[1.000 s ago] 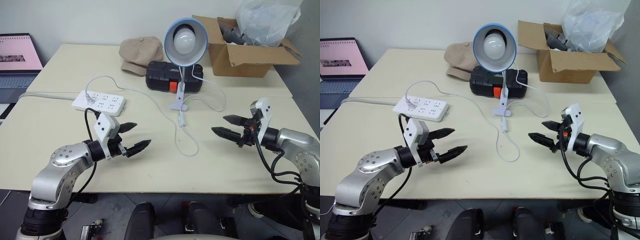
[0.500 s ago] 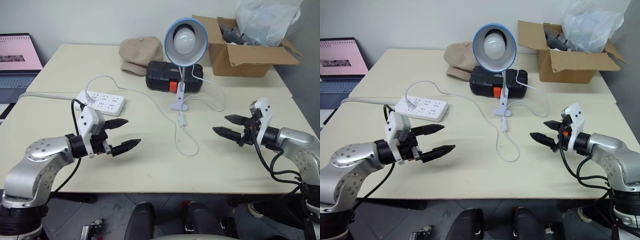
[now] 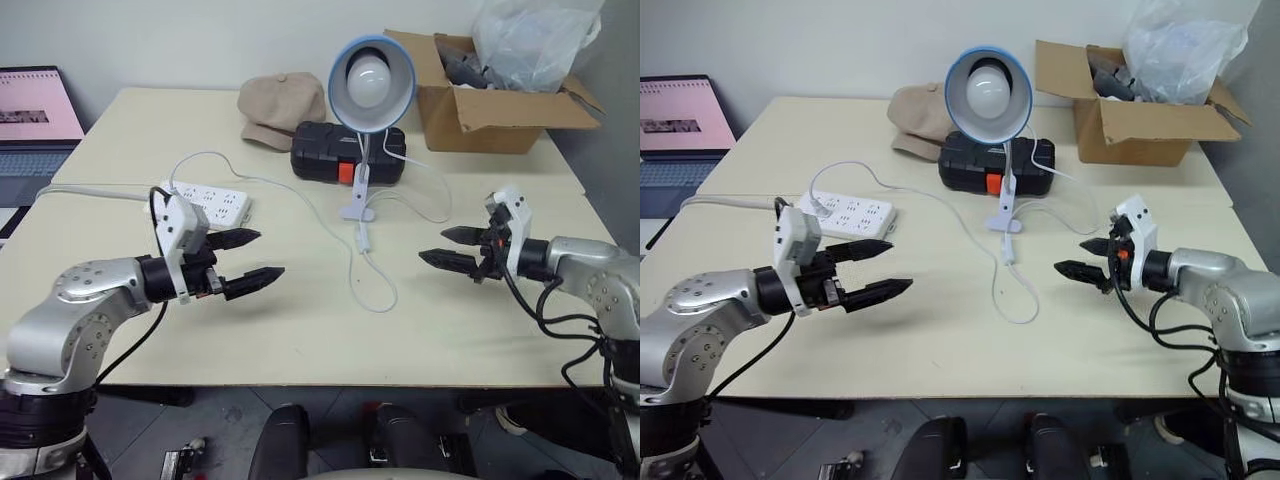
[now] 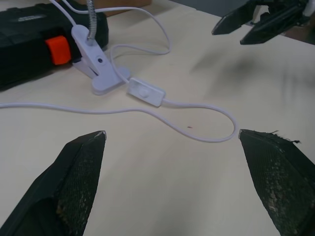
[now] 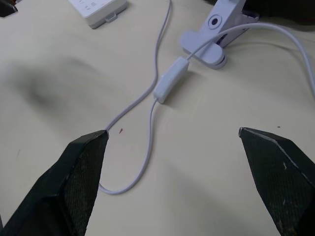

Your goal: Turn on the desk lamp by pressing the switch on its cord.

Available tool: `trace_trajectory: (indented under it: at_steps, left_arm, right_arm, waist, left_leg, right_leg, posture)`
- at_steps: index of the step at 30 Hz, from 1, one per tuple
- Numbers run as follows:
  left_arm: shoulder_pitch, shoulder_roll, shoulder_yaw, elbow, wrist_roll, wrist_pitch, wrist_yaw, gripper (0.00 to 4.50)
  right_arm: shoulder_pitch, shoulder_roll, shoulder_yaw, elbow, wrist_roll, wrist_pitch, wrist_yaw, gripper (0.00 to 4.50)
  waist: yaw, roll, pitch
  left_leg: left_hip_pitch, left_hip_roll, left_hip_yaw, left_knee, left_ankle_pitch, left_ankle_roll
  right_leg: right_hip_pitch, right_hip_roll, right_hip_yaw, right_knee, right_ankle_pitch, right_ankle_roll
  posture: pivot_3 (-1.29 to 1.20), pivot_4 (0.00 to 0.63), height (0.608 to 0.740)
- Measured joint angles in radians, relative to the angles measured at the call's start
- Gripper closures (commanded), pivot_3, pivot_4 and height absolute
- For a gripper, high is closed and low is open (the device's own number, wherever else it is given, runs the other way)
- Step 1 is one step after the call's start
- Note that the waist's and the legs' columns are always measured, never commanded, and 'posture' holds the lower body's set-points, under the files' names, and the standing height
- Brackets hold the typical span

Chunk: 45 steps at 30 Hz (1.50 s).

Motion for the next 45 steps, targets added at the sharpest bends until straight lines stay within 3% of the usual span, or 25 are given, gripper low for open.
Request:
trace_trajectory:
  at_steps: [3, 9, 21, 45]
  left_arm:
    - [-0.001, -0.002, -0.050, 0.001, 0.042, -0.029, -0.013, 0.00]
    - [-0.021, -0.041, -0.089, 0.016, 0.075, -0.069, -0.013, 0.00]
    - [-0.017, -0.064, -0.103, 0.012, 0.083, -0.062, -0.016, 0.00]
    - [0.012, -0.067, -0.130, 0.012, 0.119, -0.109, -0.037, 0.00]
  right_arm:
    - [-0.133, 0.039, 0.056, 0.087, 0.007, 0.104, -0.011, 0.05]
    - [-0.358, 0.224, 0.088, 0.398, -0.049, 0.204, -0.127, 0.05]
    - [-0.590, 0.447, 0.104, 0.912, -0.260, 0.037, -0.220, 0.05]
    - [-0.744, 0.542, 0.100, 1.274, -0.463, -0.177, -0.168, 0.05]
  waist:
    - [-0.004, 0.000, 0.000]
    - [0.000, 0.000, 0.000]
    - [-0.003, 0.000, 0.000]
    - [-0.018, 0.000, 0.000]
  left_leg:
    - [0.000, 0.000, 0.000, 0.000, 0.000, 0.000]
    - [-0.002, 0.000, 0.001, 0.000, 0.000, 0.000]
    - [-0.006, 0.000, 0.001, 0.000, 0.000, 0.000]
    - [-0.006, 0.000, 0.001, 0.000, 0.000, 0.000]
  right_leg:
    - [0.000, 0.000, 0.000, 0.001, 0.000, 0.000]
    - [-0.002, 0.000, 0.000, 0.000, 0.000, -0.001]
    - [-0.005, 0.000, 0.000, 0.001, 0.002, -0.003]
    - [-0.005, 0.000, 0.000, 0.001, 0.003, -0.005]
  posture:
    - [0.00, 0.150, 0.740]
    - [0.00, 0.150, 0.740]
    - [0.00, 0.150, 0.740]
    - [0.00, 0.150, 0.740]
